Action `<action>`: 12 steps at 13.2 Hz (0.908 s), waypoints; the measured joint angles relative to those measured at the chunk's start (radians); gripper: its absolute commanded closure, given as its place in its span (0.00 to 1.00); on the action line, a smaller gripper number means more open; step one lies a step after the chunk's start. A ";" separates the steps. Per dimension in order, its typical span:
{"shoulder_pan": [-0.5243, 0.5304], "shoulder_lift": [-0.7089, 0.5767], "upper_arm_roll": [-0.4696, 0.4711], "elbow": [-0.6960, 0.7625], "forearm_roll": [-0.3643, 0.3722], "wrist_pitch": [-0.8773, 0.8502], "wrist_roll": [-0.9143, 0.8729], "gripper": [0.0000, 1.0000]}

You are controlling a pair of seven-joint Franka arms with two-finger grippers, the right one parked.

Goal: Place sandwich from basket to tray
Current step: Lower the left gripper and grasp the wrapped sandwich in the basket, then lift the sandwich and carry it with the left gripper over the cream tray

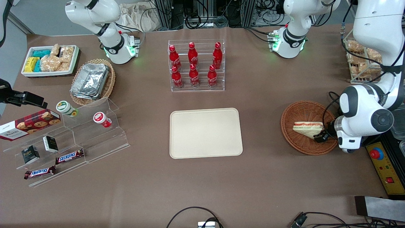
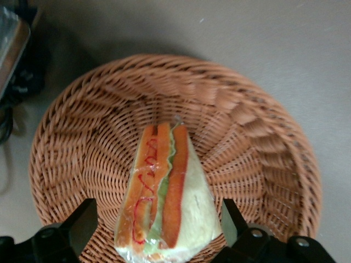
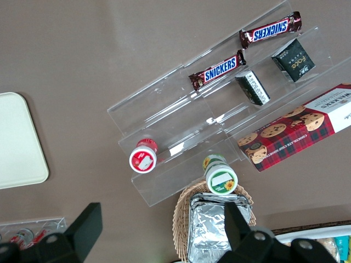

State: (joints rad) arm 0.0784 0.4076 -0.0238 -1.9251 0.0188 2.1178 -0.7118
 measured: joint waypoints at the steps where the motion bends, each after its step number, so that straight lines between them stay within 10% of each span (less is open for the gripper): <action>1: 0.000 0.010 0.000 -0.004 0.000 0.000 -0.027 0.00; 3: -0.002 0.034 0.000 -0.005 0.000 0.013 -0.069 0.13; 4: -0.007 0.046 0.000 -0.005 0.000 0.027 -0.086 0.73; 5: -0.012 0.054 -0.001 -0.005 0.000 0.039 -0.095 1.00; 12: -0.020 0.033 -0.003 0.139 0.000 -0.101 -0.064 1.00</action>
State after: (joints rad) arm 0.0586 0.4408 -0.0270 -1.7860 0.0189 2.0168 -0.7758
